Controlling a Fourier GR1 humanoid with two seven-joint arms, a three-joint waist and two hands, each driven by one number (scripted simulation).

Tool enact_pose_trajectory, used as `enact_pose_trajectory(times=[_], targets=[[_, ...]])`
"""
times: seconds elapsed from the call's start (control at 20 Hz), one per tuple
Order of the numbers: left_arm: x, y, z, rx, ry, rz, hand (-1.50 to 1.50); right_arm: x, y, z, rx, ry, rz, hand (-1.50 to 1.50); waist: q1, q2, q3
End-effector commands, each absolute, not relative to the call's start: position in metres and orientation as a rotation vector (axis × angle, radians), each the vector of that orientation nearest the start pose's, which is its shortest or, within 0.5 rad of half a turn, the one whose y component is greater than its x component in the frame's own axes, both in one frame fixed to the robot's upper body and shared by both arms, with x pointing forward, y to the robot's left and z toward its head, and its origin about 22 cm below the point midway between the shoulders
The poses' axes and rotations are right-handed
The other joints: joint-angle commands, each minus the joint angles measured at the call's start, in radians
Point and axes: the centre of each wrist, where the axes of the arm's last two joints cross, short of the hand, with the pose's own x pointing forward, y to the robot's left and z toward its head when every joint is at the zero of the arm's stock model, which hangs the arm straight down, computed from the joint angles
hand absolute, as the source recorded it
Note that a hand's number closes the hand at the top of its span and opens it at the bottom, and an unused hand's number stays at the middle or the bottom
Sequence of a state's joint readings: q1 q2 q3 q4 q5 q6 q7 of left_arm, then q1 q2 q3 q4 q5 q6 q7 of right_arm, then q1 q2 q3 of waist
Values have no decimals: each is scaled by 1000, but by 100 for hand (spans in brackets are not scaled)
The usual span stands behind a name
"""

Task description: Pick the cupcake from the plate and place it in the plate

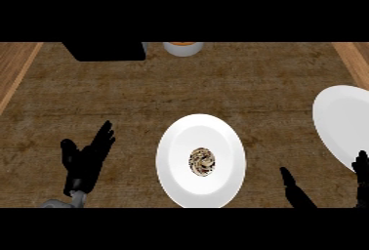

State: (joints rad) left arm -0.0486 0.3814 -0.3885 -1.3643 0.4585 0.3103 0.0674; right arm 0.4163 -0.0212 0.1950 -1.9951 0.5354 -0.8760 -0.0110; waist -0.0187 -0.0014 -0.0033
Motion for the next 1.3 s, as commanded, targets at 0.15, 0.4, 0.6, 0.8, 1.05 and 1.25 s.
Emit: enact_pose_trajectory(times=[0.15,0.4,0.6,0.8,1.05,1.25], targets=[[229,243,-32,4,-1203,-16,0,98,-205,26,-1025,-1424,11,-150,30,7,-2],[234,236,-34,8,-1205,-20,0,91,-183,48,-967,-1274,199,-150,34,11,-3],[240,220,-32,-17,-1193,-29,0,107,-161,65,-995,-1171,277,-150,38,14,-3],[240,235,-31,-13,-1191,-37,0,131,-124,74,-997,-1109,319,-150,38,8,0],[237,231,-37,-6,-1182,-20,0,167,-90,70,-1027,-1031,342,-150,30,4,2],[234,243,-35,-11,-1185,-34,0,182,-77,77,-978,-959,353,-150,35,4,2]])
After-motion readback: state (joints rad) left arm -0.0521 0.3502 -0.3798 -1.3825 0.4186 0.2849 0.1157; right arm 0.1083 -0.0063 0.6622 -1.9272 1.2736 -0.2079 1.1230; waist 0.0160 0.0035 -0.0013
